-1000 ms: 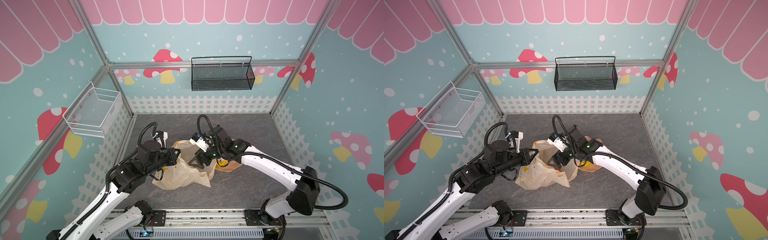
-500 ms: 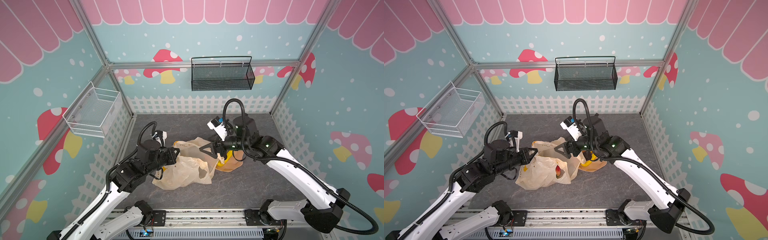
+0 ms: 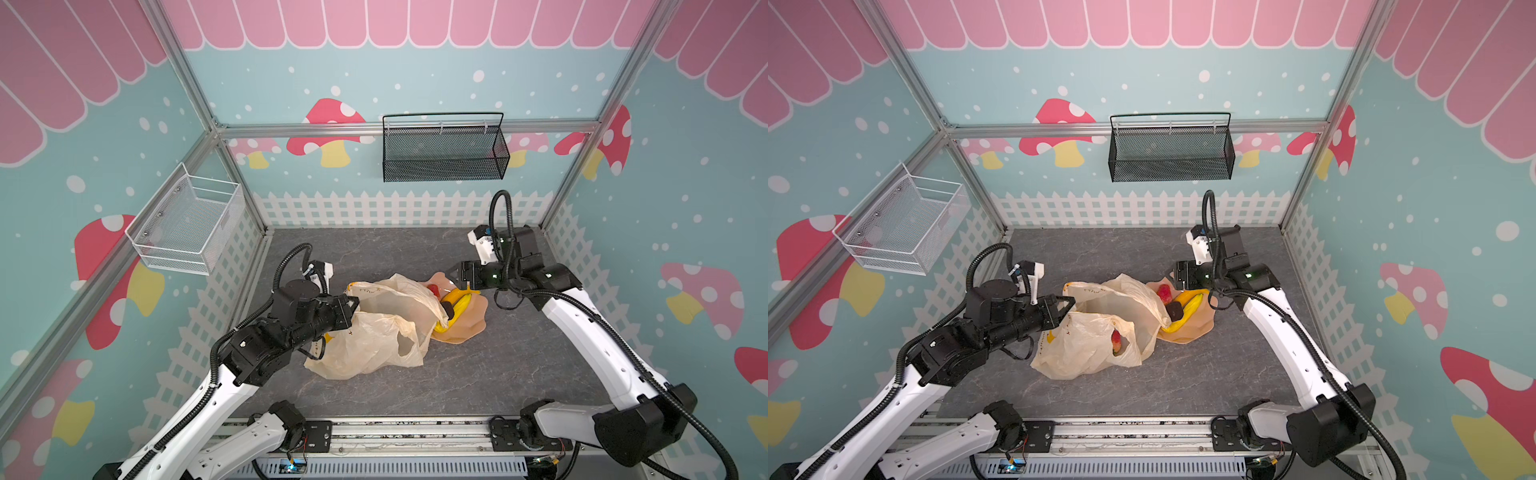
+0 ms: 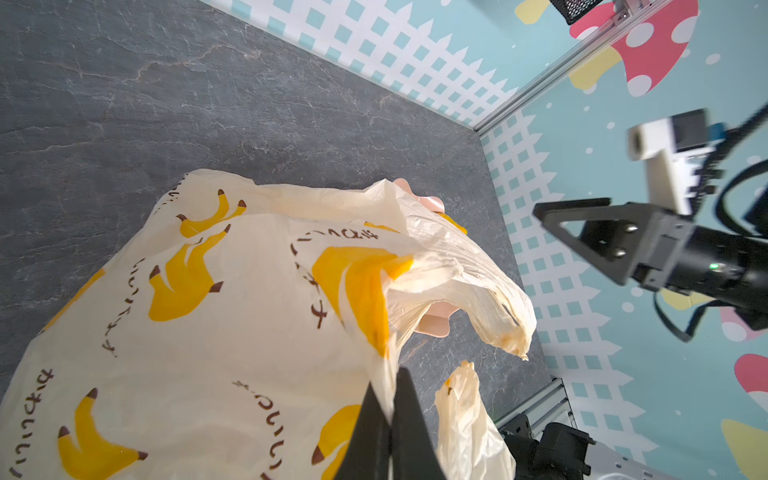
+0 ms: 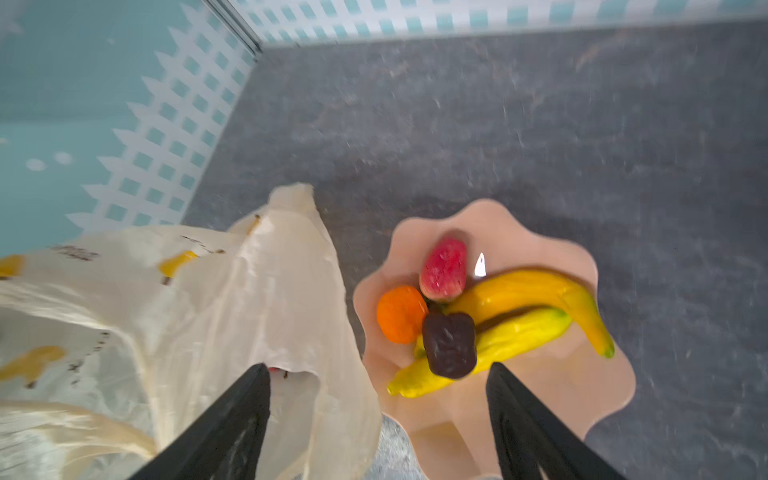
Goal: Place the fruits into the plastic bag
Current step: 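Withdraw the right gripper from the bag back over the bowl, then lower the right gripper and grasp the dark purple plum in the bowl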
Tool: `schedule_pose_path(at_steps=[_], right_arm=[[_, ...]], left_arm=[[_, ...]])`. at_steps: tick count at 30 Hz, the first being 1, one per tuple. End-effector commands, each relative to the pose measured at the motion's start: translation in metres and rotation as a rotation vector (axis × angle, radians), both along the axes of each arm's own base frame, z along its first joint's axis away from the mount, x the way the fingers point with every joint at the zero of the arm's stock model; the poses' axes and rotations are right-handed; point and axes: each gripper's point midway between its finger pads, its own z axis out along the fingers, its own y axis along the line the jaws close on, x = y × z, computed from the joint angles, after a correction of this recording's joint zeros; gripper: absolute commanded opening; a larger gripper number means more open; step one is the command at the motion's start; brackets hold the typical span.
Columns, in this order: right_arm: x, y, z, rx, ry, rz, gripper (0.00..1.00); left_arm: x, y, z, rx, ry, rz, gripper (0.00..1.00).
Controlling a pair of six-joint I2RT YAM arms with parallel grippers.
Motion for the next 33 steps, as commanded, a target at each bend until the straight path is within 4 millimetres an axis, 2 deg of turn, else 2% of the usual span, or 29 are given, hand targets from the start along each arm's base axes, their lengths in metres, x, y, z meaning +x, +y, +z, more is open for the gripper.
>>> schedule_pose_path(at_steps=[1, 5, 9, 18, 28, 33], right_arm=[[-0.010, -0.010, -0.042, -0.067, 0.134, -0.040, 0.83], [-0.013, -0.012, -0.079, -0.111, 0.208, -0.023, 0.82], [-0.012, -0.014, -0.107, -0.155, 0.252, -0.013, 0.81], [0.001, -0.004, -0.146, -0.177, 0.303, 0.031, 0.75], [0.005, 0.007, -0.178, -0.188, 0.336, 0.068, 0.72], [0.005, 0.006, -0.191, -0.221, 0.347, 0.067, 0.69]], left_arm=[[-0.003, 0.003, 0.001, -0.006, 0.007, 0.002, 0.03], [-0.004, 0.002, 0.001, -0.009, 0.008, -0.006, 0.02], [-0.003, 0.001, 0.002, -0.007, 0.008, -0.009, 0.02], [-0.002, -0.001, 0.002, -0.005, 0.011, -0.012, 0.02], [-0.001, 0.000, 0.002, -0.009, 0.010, -0.001, 0.02], [0.000, 0.000, 0.002, -0.013, 0.010, -0.001, 0.02]])
